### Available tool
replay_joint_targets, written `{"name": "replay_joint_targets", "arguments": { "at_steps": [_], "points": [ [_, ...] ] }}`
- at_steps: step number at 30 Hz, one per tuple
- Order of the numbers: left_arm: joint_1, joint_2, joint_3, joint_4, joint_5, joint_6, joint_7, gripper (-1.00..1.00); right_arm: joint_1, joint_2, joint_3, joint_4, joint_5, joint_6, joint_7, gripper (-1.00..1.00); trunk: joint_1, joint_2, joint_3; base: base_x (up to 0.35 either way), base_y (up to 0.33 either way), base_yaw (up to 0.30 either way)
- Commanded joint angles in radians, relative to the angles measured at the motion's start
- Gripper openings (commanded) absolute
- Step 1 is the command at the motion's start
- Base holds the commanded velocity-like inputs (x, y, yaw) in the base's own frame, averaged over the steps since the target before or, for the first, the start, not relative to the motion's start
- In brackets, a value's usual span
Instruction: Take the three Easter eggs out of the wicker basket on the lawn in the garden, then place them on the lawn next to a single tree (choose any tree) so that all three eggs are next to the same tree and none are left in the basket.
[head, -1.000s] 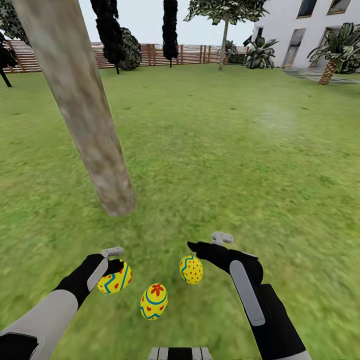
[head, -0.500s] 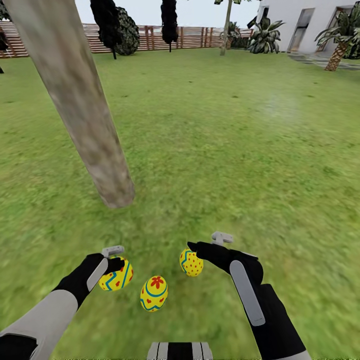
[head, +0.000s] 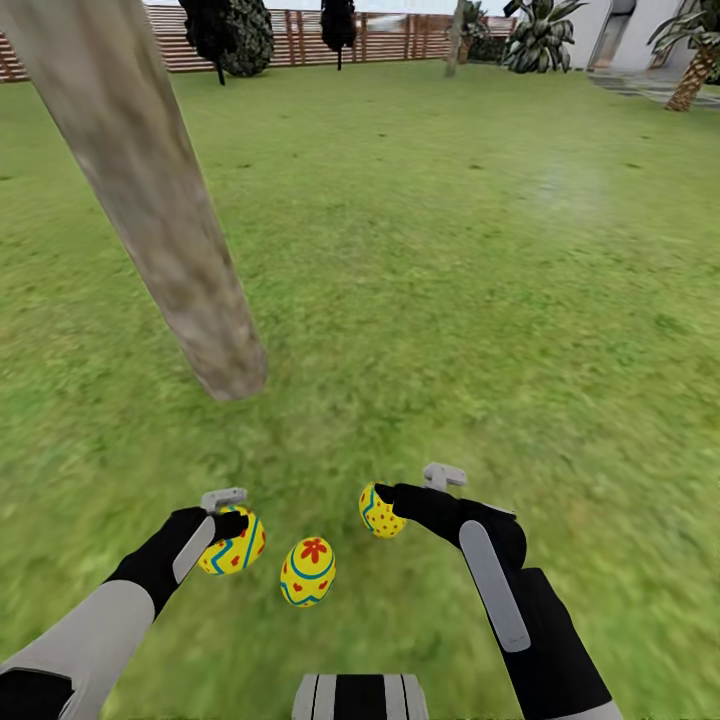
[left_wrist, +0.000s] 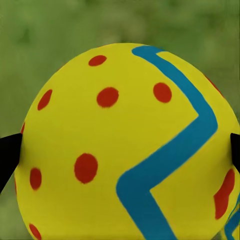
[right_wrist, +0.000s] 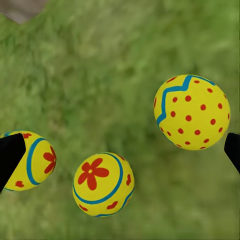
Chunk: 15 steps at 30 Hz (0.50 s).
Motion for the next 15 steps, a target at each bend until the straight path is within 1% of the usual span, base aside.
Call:
{"name": "replay_joint_targets", "arguments": {
  "at_steps": [1,8,11,15],
  "points": [
    [0.000,0.002,-0.008,-0.002,0.010,-0.008,0.009,-1.00,-0.001,0.000,0.000,-0.001,-0.011,0.003,-0.010,1.00,0.000,-0.001,-0.005,0.000,0.000,0.000],
    [0.001,0.005,-0.008,-0.002,0.010,-0.029,0.011,-1.00,-0.001,0.000,0.000,-0.002,-0.011,0.003,-0.009,1.00,0.003,-0.002,-0.032,0.000,0.000,0.000],
    [0.001,0.006,-0.009,-0.002,0.010,-0.055,0.011,-1.00,-0.001,0.000,0.001,-0.003,-0.011,0.003,-0.010,1.00,0.005,-0.003,-0.043,0.000,0.000,0.000],
    [0.001,0.007,-0.010,-0.002,0.010,-0.065,0.012,-1.00,0.004,0.000,0.002,-0.008,-0.010,0.003,-0.009,1.00,0.007,-0.004,-0.059,0.000,0.000,0.000]
  ]
}}
